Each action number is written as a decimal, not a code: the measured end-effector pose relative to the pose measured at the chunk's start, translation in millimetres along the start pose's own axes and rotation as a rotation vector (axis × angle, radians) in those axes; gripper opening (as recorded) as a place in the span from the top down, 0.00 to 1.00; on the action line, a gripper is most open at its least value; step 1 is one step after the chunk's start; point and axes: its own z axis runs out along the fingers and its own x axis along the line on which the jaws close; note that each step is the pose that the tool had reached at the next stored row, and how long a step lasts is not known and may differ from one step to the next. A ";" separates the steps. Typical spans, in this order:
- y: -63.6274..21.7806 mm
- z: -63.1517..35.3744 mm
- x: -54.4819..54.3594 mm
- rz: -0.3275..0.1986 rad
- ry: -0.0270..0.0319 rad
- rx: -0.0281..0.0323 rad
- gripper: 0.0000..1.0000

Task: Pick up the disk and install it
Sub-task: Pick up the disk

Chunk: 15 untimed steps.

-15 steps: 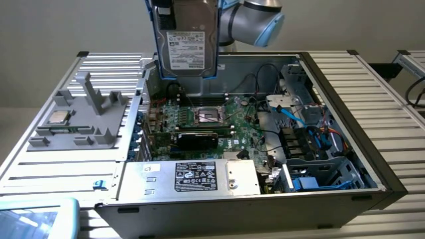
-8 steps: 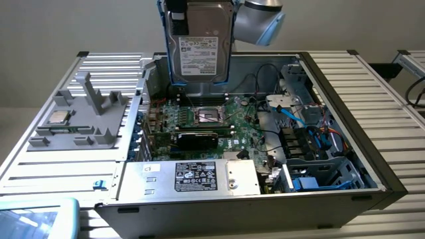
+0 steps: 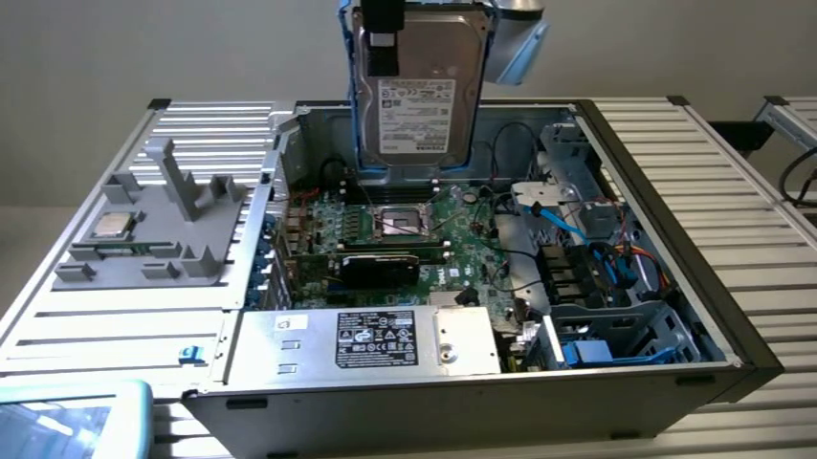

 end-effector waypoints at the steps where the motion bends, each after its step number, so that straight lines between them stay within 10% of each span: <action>1: -3.4 0.0 1.7 0.000 -0.0001 0.0000 0.63; 15: -43.4 -1.8 35.4 0.000 0.0000 0.0000 0.63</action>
